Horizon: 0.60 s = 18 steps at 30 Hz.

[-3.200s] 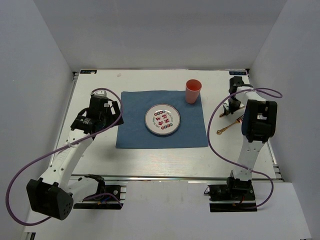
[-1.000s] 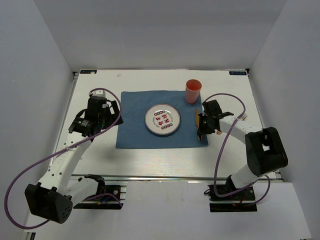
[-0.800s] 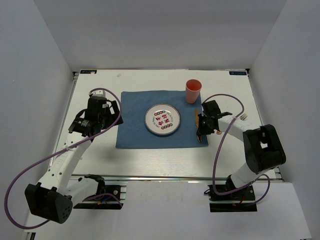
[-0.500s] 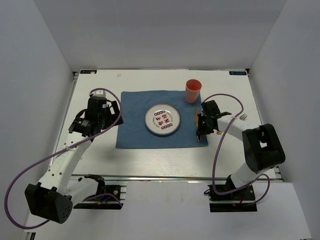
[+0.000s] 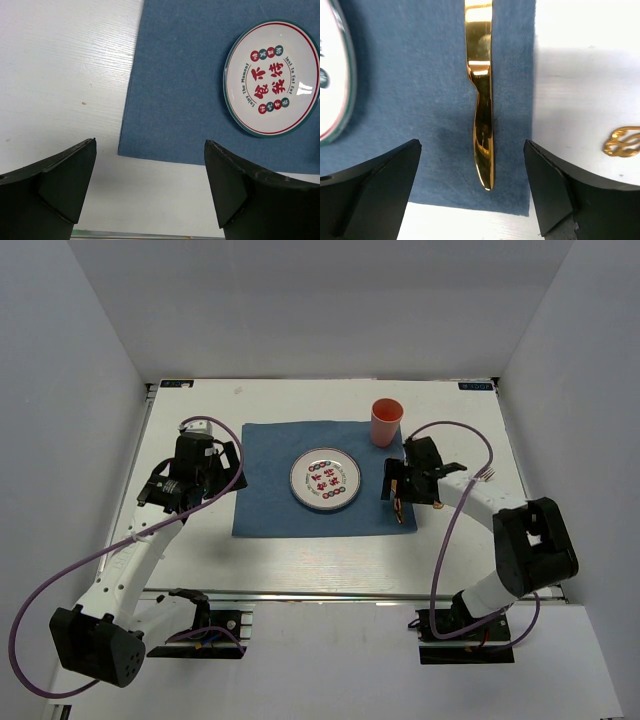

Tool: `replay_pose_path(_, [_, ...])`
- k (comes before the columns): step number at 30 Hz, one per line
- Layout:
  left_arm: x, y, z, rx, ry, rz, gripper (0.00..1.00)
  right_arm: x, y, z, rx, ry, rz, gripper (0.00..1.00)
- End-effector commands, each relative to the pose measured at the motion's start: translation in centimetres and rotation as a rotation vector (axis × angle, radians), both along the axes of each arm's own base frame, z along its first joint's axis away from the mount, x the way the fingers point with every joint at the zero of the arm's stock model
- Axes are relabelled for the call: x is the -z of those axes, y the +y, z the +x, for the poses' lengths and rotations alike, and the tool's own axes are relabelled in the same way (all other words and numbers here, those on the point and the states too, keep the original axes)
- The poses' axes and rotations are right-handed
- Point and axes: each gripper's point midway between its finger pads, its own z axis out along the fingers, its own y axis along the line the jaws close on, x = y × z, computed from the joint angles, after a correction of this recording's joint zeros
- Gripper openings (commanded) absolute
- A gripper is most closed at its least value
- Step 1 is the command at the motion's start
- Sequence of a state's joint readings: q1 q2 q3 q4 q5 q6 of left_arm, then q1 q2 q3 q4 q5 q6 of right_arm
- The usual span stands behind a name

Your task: Set the dinner table for one person

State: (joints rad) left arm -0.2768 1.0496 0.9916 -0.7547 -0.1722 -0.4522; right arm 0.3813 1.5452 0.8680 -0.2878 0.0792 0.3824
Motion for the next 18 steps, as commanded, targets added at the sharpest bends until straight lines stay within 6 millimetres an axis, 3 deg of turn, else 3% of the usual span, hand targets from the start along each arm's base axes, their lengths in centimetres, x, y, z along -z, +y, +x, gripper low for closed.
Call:
replay_pose_path(1, [-0.5, 0.0, 0.1, 0.007, -0.028, -0.009, 0.98, -4.1, 0.2, 2.1, 0.057, -0.122, 0.048, 0.89])
replay_pose_path(4, [-0.5, 0.1, 0.0, 0.005, -0.028, -0.007, 0.98, -6.0, -0.1, 2.5, 0.131, -0.175, 0.082, 0.89])
replay_pose_path(6, [-0.6, 0.1, -0.1, 0.002, -0.030, -0.005, 0.98, -6.8, -2.3, 3.0, 0.285, -0.218, 0.043, 0.89])
replay_pose_path(7, [-0.6, 0.1, -0.1, 0.002, -0.033, -0.006, 0.98, -6.9, -4.3, 3.3, 0.375, -0.237, -0.002, 0.89])
replay_pose_path(11, [-0.8, 0.2, -0.1, -0.002, -0.040, -0.006, 0.98, -6.0, -8.2, 4.0, 0.565, -0.192, -0.094, 0.89])
replay_pose_path(12, [-0.8, 0.2, -0.1, 0.000, -0.043, -0.007, 0.98, -4.2, -9.3, 3.1, 0.623, -0.108, -0.149, 0.89])
replay_pose_path(13, [-0.7, 0.3, -0.2, -0.001, -0.039, -0.005, 0.98, -4.0, -11.7, 3.3, 0.707, -0.101, -0.203, 0.89])
replay_pose_path(18, [-0.7, 0.2, -0.2, 0.002, -0.041, -0.006, 0.98, -1.9, -15.8, 3.1, 0.926, -0.035, -0.250, 0.89])
